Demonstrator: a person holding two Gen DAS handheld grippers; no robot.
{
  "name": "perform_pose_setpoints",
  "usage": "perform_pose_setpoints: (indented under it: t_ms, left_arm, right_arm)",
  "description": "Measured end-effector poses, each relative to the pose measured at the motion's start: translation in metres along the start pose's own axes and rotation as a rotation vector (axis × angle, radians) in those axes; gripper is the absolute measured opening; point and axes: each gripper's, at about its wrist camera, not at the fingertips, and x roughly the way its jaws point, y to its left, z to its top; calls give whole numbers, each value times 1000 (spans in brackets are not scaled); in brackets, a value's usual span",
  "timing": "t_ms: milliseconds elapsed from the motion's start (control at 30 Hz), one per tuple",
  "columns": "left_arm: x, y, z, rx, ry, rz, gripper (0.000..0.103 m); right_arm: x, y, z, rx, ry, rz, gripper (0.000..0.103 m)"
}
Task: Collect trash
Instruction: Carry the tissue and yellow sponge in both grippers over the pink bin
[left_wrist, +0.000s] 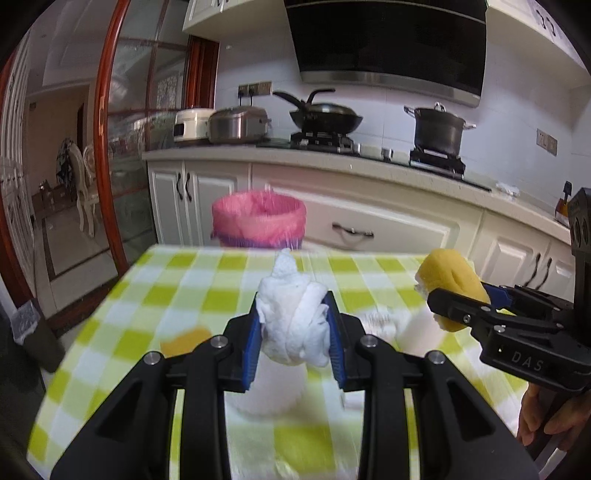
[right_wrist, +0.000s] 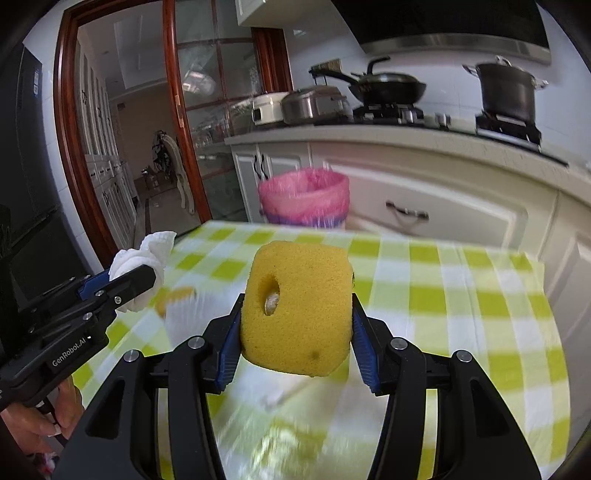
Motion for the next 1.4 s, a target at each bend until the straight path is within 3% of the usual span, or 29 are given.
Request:
perform_pose_setpoints:
  t_ms: [267, 533, 967, 1167, 1400]
  left_arm:
    - [53, 19, 70, 20, -65, 2, 30]
    - [118, 36, 112, 55, -86, 27, 31]
    - [209, 58, 154, 88, -79, 34, 31]
    - [261, 86, 176, 35, -63, 6, 31]
    - [341, 125, 190, -24, -11, 28, 31]
  right_arm:
    - [51, -5, 75, -64, -58, 11, 51]
    - [119, -19, 134, -74, -71, 15, 51]
    - [217, -31, 188, -90, -29, 39, 51]
    - [270, -43, 211, -104, 15, 80, 51]
    - [350, -71, 235, -26, 69, 119, 51]
